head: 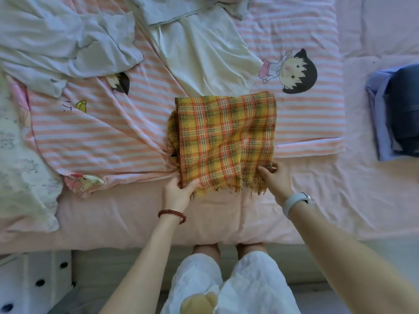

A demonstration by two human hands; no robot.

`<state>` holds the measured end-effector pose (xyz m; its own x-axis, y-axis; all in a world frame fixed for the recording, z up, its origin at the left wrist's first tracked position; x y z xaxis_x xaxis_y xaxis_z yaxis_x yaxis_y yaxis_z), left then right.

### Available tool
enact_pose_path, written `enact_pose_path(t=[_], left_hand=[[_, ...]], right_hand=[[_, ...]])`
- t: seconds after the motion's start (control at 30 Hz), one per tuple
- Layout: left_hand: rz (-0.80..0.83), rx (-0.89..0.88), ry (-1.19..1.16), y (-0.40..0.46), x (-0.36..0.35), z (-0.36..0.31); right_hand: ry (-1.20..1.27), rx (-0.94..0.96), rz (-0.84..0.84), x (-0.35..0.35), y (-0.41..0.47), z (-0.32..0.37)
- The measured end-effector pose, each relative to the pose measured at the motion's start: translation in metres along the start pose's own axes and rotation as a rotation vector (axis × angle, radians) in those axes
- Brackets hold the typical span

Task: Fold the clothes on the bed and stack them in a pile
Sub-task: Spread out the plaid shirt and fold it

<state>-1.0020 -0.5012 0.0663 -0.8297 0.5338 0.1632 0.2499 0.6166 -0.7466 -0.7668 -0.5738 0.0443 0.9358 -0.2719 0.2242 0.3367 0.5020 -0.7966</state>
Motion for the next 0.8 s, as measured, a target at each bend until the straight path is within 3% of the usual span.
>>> enact_pose_path(t=[0.17,0.4,0.47,0.6,0.7,0.8], left_hand=[[0.089,-0.105,0.063,-0.003,0.028,0.004],[0.193,0.127,0.425,0.008,0.037,0.011],[0.114,0.064,0.348,0.011,0.034,0.0],[-0.231,-0.183,0.179,0.021,0.032,-0.037],[-0.135,-0.196,0.054,0.038,0.02,-0.064],[-0.02,-0.052,-0.035,0.057,0.006,-0.079]], right_hand=[[-0.253,0.071,0.021,0.024,-0.006,-0.006],[-0.505,-0.027,-0.046,0.028,-0.009,-0.005],[-0.514,-0.001,-0.11,0.022,-0.011,0.003],[-0.641,0.331,-0.236,0.009,-0.011,0.028],[-0.69,0.479,-0.195,-0.002,-0.009,0.046],[-0.759,0.459,-0.095,-0.011,-0.002,0.054]])
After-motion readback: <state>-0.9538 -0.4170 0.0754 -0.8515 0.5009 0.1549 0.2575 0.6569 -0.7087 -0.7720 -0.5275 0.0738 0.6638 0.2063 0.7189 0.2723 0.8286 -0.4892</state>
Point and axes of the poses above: each hand's wrist, its own y-axis towards the middle knuckle, its own x-axis out of the back of the hand, z = x × y, the point moved 1 cm from there along y, towards the middle knuckle, and after that the axes turned 15 degrees about z, right-handed, at the moved point
